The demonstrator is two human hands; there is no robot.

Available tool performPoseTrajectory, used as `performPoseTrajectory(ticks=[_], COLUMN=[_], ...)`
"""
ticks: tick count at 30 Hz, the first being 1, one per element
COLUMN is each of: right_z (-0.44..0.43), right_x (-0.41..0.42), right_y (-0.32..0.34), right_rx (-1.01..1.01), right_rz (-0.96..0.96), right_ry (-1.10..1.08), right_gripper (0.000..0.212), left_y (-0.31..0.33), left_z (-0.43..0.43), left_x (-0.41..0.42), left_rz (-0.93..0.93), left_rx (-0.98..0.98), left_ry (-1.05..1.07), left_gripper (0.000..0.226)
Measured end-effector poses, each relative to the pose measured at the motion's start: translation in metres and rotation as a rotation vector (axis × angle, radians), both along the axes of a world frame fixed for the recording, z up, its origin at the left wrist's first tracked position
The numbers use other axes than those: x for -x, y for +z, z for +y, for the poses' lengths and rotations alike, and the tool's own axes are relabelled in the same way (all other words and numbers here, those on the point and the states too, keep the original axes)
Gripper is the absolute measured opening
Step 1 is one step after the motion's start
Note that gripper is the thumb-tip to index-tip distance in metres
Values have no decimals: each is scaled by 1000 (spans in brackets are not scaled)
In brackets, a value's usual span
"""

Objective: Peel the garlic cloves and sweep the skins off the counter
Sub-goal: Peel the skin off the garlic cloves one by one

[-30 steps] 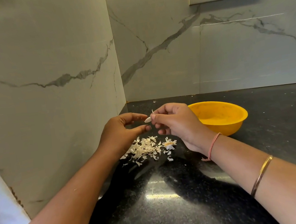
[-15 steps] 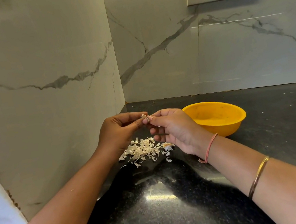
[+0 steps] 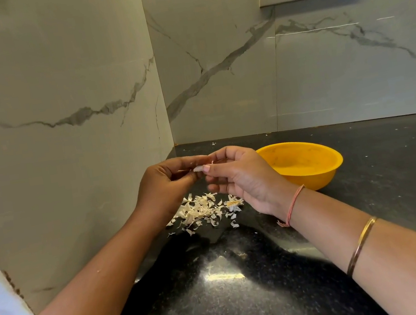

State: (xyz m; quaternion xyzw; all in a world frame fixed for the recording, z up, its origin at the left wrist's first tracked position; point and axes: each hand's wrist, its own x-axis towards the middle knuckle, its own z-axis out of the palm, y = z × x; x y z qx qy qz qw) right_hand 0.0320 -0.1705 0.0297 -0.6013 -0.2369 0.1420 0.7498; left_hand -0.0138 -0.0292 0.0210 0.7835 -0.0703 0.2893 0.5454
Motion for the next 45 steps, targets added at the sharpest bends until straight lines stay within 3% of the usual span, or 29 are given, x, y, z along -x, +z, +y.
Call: performPoseTrajectory(ticks=[4,10,21,24,26,29,32,45], right_z=[1,-1,0,0,-1,-1,-2,1], right_x=[0,-3,-4,-4,-4,-4,-4,-6], right_y=[0,2,2,1,1,1,1,-7], right_rx=[-26,-73,-101,-97,-93,-89,-80,329], right_rz=[-9,-2,12,6,-1,-5,-23,-693], right_ry=[-24,-50,-65,-66,-67,-60,-63,-337], right_gripper=[12,11,6,8,9,9,12,10], left_y=[0,3,3,5,4,4,4,5], left_z=[0,-1,-1,-3,-3,-2,-1,-2], left_x=[0,2,2,4,4,3,3,3], left_rz=[4,44,128,141,148,162,178,207], left_rx=[-3,94,41,65,107,149,176,210], left_ry=[23,52,75,78,71,13,-5,35], left_gripper=[35,29,18,5,14,4,11,8])
